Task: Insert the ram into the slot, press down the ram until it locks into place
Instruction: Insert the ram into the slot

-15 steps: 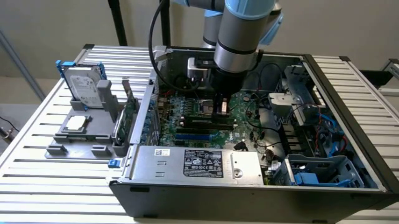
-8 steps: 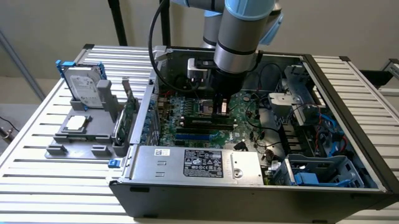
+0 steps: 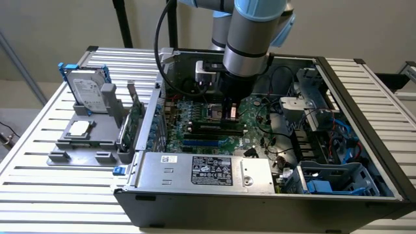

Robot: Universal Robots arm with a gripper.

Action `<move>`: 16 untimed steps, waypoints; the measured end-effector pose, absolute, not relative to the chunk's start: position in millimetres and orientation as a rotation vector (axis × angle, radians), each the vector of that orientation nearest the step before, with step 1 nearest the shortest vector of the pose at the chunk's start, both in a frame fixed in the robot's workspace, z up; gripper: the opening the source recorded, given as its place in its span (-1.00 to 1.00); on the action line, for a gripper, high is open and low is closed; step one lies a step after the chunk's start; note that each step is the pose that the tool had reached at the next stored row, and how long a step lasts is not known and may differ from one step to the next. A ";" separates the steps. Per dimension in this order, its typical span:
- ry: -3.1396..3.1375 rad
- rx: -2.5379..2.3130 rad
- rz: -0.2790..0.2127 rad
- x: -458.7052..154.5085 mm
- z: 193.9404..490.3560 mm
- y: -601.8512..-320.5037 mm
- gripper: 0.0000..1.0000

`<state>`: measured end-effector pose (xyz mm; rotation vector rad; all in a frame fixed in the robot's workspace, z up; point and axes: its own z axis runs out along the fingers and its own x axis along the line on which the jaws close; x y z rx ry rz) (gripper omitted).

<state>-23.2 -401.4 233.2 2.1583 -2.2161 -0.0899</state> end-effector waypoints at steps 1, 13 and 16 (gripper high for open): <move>-2.216 2.158 -0.090 -23.2 232.9 -401.4 -0.75; -2.217 2.159 -0.089 -23.2 230.8 -401.3 -0.75; -2.217 2.159 -0.088 -23.2 230.3 -401.3 -0.75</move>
